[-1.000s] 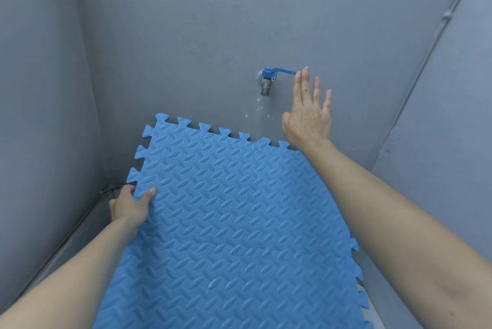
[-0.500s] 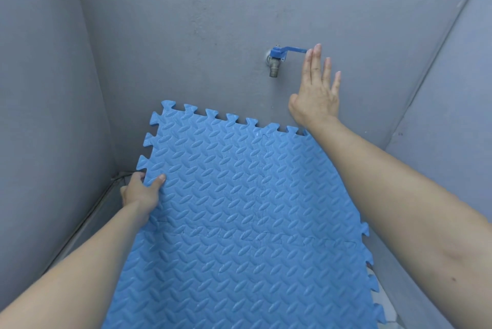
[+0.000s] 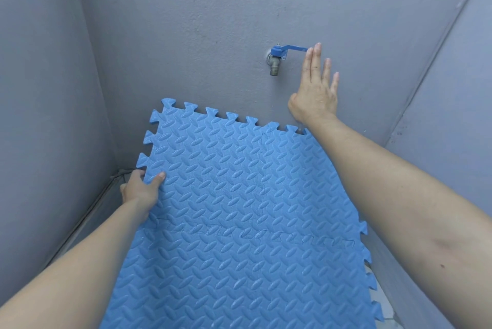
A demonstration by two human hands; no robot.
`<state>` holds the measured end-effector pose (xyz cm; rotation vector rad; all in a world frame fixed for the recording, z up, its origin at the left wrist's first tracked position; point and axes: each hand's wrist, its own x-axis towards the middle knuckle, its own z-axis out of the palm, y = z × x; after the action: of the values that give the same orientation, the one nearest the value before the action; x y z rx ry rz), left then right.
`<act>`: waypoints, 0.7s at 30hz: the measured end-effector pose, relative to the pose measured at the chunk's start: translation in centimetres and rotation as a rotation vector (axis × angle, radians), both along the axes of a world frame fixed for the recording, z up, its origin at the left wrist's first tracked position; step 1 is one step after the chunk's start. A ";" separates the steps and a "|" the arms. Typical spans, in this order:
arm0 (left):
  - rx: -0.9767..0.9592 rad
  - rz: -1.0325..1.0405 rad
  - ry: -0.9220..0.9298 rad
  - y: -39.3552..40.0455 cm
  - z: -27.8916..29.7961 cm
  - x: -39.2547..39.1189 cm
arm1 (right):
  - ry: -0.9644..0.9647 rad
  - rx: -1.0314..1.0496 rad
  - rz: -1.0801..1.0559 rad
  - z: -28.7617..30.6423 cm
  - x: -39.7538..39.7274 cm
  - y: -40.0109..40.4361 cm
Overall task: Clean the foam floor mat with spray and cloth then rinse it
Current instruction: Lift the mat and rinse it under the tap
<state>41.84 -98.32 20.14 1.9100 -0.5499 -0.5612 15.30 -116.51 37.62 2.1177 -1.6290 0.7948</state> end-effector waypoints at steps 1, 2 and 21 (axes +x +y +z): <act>0.000 0.000 0.000 0.0 0.0 0.0 | 0.001 0.005 -0.001 0.0 0.0 0.0; -0.001 0.000 0.000 0.0 0.0 0.0 | 0.005 0.013 -0.003 0.1 -0.1 0.0; 0.001 0.001 0.000 0.2 0.0 -0.1 | -0.049 0.051 0.071 0.2 -0.4 0.9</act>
<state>41.73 -98.15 20.17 1.9117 -0.5483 -0.5606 14.90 -115.65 37.84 2.2188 -1.6230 0.8426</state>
